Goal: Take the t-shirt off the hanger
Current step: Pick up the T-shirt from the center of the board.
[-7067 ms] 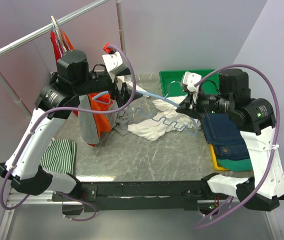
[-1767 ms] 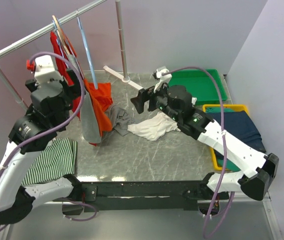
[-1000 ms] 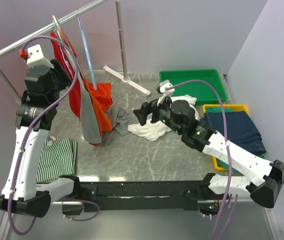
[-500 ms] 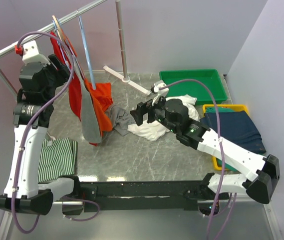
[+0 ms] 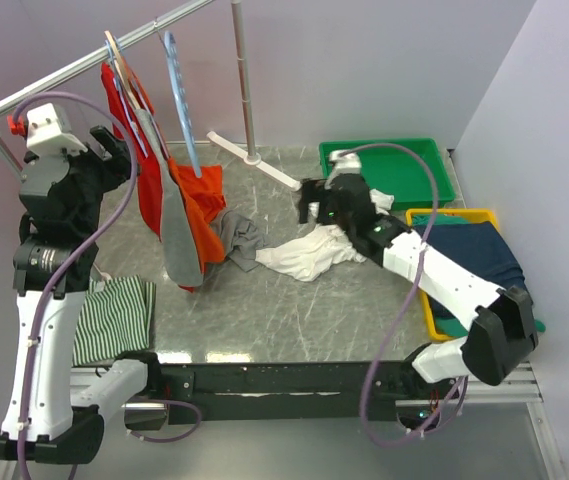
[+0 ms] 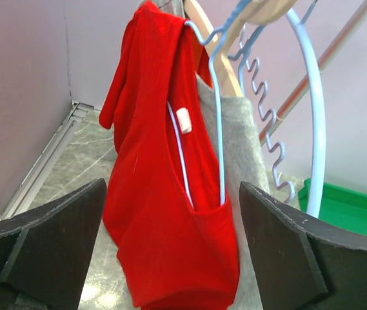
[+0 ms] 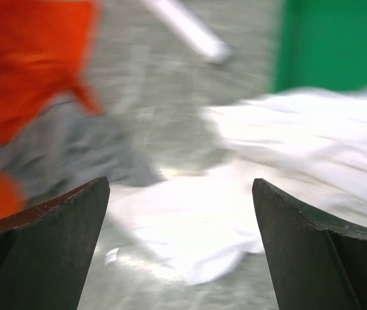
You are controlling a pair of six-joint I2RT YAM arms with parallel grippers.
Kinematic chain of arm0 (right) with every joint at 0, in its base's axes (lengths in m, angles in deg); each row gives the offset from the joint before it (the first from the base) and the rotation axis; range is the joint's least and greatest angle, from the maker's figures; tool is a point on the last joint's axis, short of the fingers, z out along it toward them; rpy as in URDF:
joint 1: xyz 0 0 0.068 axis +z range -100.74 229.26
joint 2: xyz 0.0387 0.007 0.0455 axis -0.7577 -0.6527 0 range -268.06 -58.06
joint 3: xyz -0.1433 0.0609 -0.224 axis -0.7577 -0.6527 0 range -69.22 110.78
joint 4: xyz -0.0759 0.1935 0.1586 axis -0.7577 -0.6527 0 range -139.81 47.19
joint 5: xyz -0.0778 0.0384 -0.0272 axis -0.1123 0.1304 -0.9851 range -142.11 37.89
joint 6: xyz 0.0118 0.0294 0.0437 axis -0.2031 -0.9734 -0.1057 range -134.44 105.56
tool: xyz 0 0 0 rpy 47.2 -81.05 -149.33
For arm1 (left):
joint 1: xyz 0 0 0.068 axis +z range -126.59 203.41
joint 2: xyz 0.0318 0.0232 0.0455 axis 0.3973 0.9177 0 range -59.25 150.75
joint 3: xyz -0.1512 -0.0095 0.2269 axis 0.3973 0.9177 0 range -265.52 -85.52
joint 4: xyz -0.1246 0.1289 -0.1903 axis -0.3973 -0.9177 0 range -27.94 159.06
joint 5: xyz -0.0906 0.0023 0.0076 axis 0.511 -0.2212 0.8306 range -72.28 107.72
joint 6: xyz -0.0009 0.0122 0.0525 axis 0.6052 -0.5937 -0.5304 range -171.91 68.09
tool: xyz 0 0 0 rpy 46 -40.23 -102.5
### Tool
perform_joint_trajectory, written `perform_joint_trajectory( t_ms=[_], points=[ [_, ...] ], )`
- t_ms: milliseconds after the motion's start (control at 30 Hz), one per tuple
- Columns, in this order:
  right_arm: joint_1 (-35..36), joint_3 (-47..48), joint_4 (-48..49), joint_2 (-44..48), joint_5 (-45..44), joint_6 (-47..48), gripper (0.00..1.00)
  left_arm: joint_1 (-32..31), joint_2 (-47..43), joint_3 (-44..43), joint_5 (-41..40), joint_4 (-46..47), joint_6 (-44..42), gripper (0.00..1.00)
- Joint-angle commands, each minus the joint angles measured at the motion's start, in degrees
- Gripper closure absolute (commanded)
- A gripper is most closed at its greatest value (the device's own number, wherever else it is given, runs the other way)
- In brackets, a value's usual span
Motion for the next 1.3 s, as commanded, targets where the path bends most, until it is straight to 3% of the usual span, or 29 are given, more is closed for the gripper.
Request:
perform_joint_trajectory(
  t_ms=[0,367,767,867,900,967,1000,1033,1067,1267],
  points=[
    [-8.5,-2.5,-1.7,-2.6,0.7,-3.5,0.0,0.2,-2.0,1.6,1.6,2.5,0.5,0.09],
    [-11.0,9.8,-15.0,-25.1,3.9,4.2,0.0,-0.5,-2.0,3.0,2.8,3.1,1.2,0.06],
    [-11.2,9.3,-23.9,-32.7,3.5,2.1,0.03,-1.7,-2.5,3.8,1.2,3.4,0.3,0.04],
    [-11.1,7.2,-22.3,-33.3,6.9,1.8,0.23,-1.9,-2.7,4.1,1.1,3.6,0.4,0.04],
    [-11.2,6.9,-21.5,-33.3,9.2,1.6,0.42,-1.9,-2.8,4.1,1.1,3.6,0.4,0.04],
    [-11.1,6.4,-21.3,-33.4,9.5,1.2,0.67,-2.0,-3.0,4.2,1.1,3.6,0.5,0.04],
    [-11.0,6.4,-21.2,-33.2,9.4,1.0,0.87,-2.0,-3.0,4.2,1.2,3.6,0.5,0.04],
    [-10.9,6.3,-21.1,-32.1,8.8,0.6,0.96,-2.1,-3.0,4.1,1.1,3.5,0.4,0.04],
    [-10.7,6.2,-21.0,-31.2,8.2,0.4,1.0,-2.1,-3.0,4.1,1.1,3.4,0.4,0.04],
    [-10.3,9.8,-22.9,-20.7,3.6,0.8,1.0,-2.2,-3.0,4.1,1.8,3.5,0.5,0.03]
  ],
)
